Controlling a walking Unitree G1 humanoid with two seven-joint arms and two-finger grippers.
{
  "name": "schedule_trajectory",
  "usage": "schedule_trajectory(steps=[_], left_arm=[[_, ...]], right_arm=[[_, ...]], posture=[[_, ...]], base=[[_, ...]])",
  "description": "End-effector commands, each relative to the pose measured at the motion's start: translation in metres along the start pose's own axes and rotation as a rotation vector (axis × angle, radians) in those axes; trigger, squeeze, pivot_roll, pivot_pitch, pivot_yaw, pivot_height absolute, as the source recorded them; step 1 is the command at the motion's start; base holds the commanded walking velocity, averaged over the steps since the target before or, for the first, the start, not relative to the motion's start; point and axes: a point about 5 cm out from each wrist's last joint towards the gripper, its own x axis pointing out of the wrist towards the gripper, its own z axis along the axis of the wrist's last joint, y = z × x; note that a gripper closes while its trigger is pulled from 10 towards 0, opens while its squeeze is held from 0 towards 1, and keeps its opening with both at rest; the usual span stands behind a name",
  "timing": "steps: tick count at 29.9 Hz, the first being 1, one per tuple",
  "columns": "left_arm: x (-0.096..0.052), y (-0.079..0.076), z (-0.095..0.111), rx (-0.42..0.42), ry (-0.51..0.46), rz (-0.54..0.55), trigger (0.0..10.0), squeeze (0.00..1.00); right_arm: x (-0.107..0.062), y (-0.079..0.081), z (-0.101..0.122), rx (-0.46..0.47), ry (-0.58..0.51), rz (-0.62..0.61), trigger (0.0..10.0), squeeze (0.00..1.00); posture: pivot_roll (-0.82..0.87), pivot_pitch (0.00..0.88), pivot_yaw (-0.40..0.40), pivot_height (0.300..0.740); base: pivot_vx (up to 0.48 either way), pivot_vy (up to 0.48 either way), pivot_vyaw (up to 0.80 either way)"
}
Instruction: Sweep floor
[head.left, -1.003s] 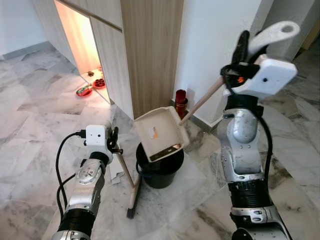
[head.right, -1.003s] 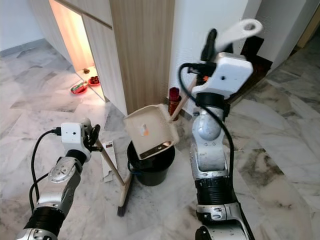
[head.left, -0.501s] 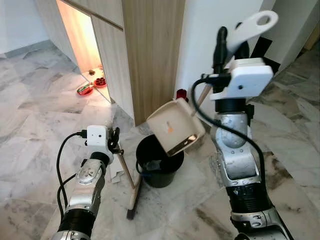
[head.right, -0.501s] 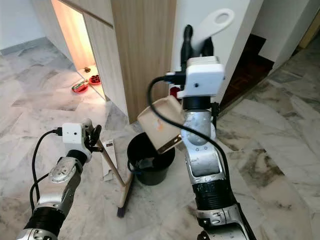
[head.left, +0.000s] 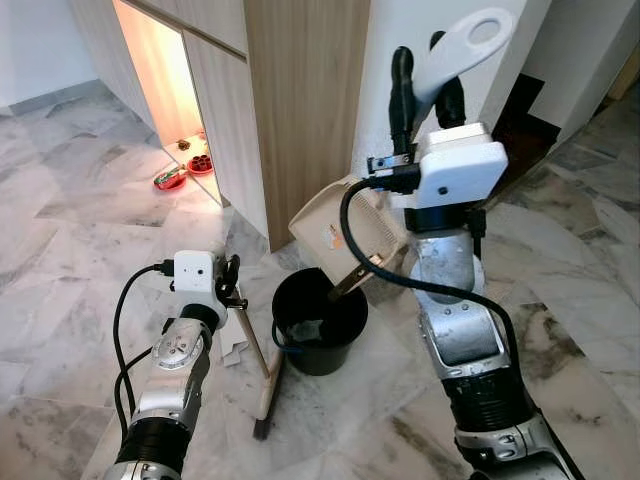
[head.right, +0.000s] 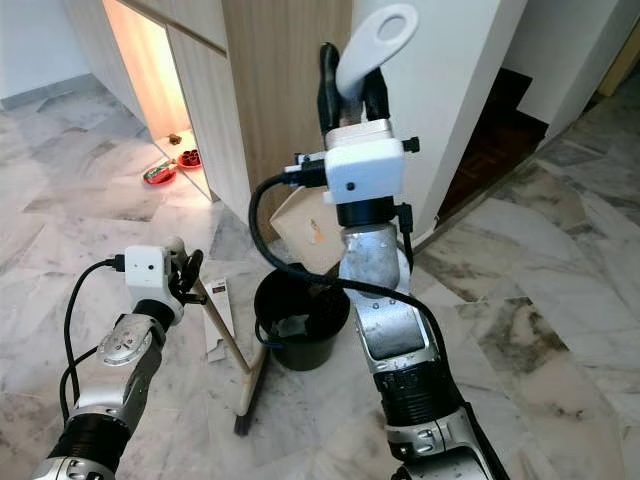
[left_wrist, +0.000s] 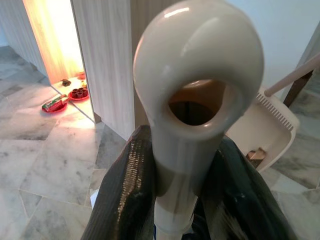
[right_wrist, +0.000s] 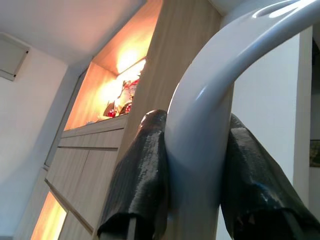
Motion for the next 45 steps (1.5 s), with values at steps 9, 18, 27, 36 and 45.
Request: schedule_trajectory(steps=[9,18,27,36,45], left_arm=[[0.003,-0.005,0.01,-0.005,-0.045,-0.022,10.0,0.0],[0.001,-0.006,0.006,-0.006,-0.033,-0.026,10.0,0.0],[-0.001,-0.005,0.003,-0.002,-0.02,-0.027,10.0,0.0],[-0.006,-0.003,-0.001,0.007,-0.008,-0.022,10.0,0.0],[-0.01,0.001,-0.005,0.013,0.002,-0.005,10.0,0.0]], right_arm=[[0.006,0.001,0.022,-0.028,-0.129,0.005,10.0,0.0],[-0.004,-0.037,-0.018,-0.168,0.105,-0.143,10.0,0.0],[-0.037,-0.092,-0.052,-0.241,0.342,-0.368,10.0,0.0],[-0.076,-0.109,-0.081,-0.148,0.555,-0.47,10.0,0.0],[-0.138,-0.118,-0.117,-0.057,0.83,-0.603,10.0,0.0]], posture=[[0.12,0.083,-0.02,0.74],[0.11,0.082,-0.021,0.74],[0.11,0.08,-0.02,0.74],[0.11,0.067,-0.021,0.74],[0.11,0.049,-0.025,0.74]], base=[[0.0,0.0,0.0],[0.0,0.0,0.0],[0.0,0.0,0.0],[0.0,0.0,0.0],[0.0,0.0,0.0]])
